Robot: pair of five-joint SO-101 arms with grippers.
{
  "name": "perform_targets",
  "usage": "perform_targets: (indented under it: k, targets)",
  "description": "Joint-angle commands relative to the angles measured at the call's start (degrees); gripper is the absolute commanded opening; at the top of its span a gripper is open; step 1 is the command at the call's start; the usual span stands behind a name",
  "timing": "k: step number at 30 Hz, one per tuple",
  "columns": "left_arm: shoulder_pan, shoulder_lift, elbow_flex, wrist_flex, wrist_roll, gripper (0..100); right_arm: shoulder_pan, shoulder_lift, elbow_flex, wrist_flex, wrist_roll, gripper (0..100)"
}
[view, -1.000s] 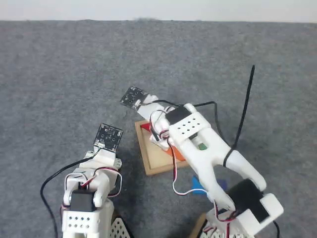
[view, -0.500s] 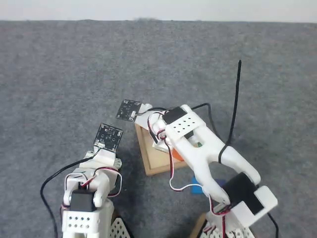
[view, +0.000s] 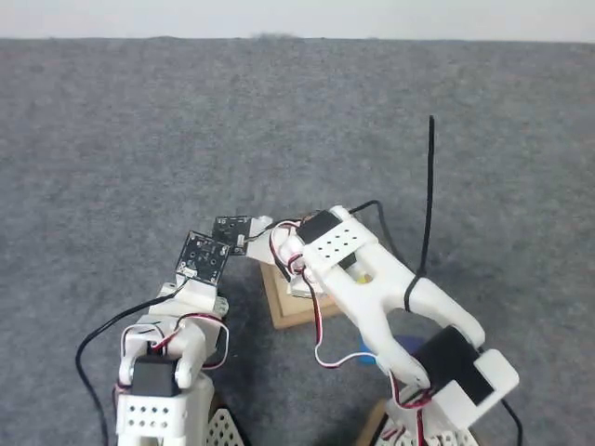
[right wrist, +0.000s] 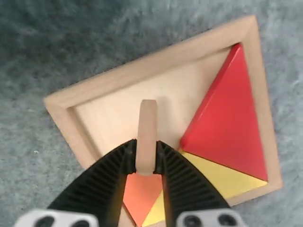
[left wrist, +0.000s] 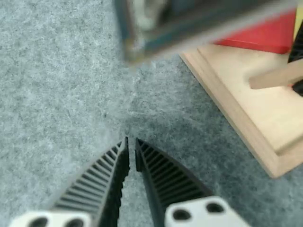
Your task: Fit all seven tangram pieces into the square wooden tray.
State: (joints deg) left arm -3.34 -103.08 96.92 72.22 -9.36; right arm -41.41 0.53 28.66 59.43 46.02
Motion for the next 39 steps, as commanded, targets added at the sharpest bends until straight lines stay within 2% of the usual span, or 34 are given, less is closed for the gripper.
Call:
perform_targets:
  k: [1,20,28,39]
  targets:
    - [-0.35,-0.97,-0.57,0.18,-0.44,2,-0.22,-0.40,-0.44,0.13,0.88,4.1]
    - [-0.35,-0.97,-0.57,0.18,-0.44,2,0.92,-0.40,-1.23,-1.63,4.66,8.4]
    - [-0.35,-0.97,-0.57,0.18,-0.44,2,1.54,-0.48,-1.58,-1.71,1.85,8.5]
    - [-0.35,-0.97,-0.57,0.18,-0.44,2,4.62,-0.40,-5.63,-3.47,-6.24,8.4]
